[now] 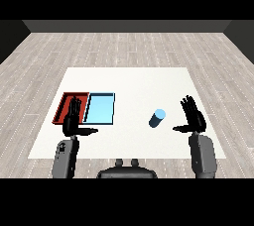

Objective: Pick the blue can and put it in the blue box

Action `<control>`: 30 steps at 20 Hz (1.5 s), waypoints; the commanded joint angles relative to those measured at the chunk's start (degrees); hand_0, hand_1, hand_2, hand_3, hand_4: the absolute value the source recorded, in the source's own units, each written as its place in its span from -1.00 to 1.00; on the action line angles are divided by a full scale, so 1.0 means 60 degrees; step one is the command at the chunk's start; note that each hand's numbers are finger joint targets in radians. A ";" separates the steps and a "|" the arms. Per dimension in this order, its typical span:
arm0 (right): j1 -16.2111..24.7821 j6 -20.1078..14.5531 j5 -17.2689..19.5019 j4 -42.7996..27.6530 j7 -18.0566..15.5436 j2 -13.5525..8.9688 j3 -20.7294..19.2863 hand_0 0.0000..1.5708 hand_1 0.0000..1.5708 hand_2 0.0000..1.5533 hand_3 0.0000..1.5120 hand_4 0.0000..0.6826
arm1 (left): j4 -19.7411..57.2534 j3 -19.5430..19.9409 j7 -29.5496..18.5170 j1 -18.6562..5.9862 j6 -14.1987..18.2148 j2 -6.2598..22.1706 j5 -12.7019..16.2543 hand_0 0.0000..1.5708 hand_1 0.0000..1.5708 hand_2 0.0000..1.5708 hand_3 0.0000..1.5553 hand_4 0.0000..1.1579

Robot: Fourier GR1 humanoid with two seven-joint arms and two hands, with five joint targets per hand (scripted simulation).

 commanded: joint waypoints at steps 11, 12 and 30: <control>-0.0562 -0.0480 -0.0337 0.0609 0.0417 0.0808 0.0263 -1.00 -1.00 -1.00 -1.00 -1.00 | -0.0592 0.0062 0.0132 0.0417 -0.0167 -0.0095 0.0352 -1.00 -1.00 -1.00 -1.00 -1.00; -0.0095 -0.0722 0.0209 0.0485 0.0011 0.1292 0.0700 -1.00 -1.00 -1.00 -1.00 -1.00 | -0.0550 -0.0055 0.0796 -0.0333 0.0332 -0.0180 0.0103 -1.00 -1.00 -1.00 -1.00 -1.00; -0.0946 -0.0963 0.0053 0.2396 -0.0277 0.1497 0.0812 -1.00 -1.00 -1.00 -1.00 -1.00 | -0.0533 0.0081 0.0176 0.0311 -0.0136 -0.0112 0.0256 -1.00 -1.00 -1.00 -1.00 -1.00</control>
